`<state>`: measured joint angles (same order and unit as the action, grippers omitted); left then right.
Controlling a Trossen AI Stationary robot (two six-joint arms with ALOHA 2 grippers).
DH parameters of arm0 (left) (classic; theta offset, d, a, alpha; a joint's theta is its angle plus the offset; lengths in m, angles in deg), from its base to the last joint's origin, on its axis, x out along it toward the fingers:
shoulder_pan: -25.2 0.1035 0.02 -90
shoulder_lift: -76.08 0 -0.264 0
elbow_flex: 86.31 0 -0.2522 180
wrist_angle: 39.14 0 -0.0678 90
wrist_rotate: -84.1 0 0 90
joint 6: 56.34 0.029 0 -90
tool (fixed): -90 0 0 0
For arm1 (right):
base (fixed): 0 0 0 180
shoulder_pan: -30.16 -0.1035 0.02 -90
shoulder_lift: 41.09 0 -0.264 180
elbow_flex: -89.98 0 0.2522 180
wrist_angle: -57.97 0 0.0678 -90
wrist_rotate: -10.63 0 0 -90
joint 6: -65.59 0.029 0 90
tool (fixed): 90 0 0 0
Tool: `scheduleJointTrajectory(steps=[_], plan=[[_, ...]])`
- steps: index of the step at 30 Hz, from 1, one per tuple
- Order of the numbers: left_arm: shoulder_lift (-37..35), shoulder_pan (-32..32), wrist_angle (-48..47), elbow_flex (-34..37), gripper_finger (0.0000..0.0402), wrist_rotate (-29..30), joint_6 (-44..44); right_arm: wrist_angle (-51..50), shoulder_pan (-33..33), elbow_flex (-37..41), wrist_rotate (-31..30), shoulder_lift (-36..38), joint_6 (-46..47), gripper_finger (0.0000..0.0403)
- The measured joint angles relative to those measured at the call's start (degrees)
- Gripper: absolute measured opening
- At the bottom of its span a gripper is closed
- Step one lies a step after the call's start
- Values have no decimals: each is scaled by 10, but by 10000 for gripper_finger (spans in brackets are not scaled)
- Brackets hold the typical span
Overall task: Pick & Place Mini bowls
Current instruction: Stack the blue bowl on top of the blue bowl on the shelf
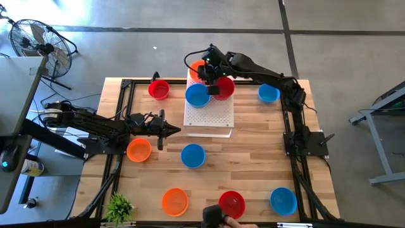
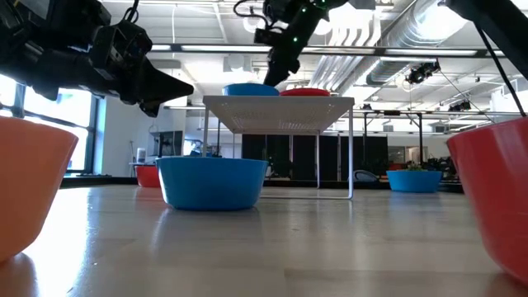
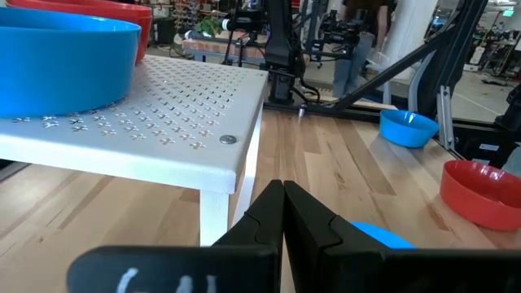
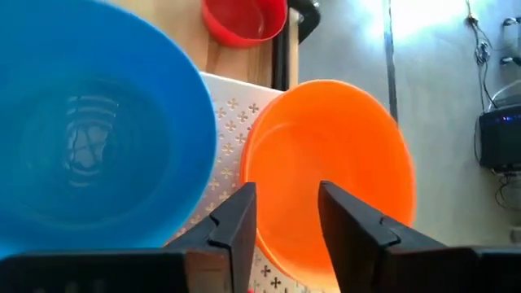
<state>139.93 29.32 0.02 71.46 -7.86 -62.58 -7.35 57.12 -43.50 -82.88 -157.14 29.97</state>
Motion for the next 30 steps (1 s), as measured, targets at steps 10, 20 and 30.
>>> scheduleJointTrajectory(steps=[10,20,30], plan=[[0,0,-6,0,1,-2,0,-100,0,0,12,88,57,12],[0,0,-5,0,1,-2,2,84,-6,320,54,306,119,3],[0,0,-32,0,1,-29,-28,310,-71,688,-16,589,235,4]])
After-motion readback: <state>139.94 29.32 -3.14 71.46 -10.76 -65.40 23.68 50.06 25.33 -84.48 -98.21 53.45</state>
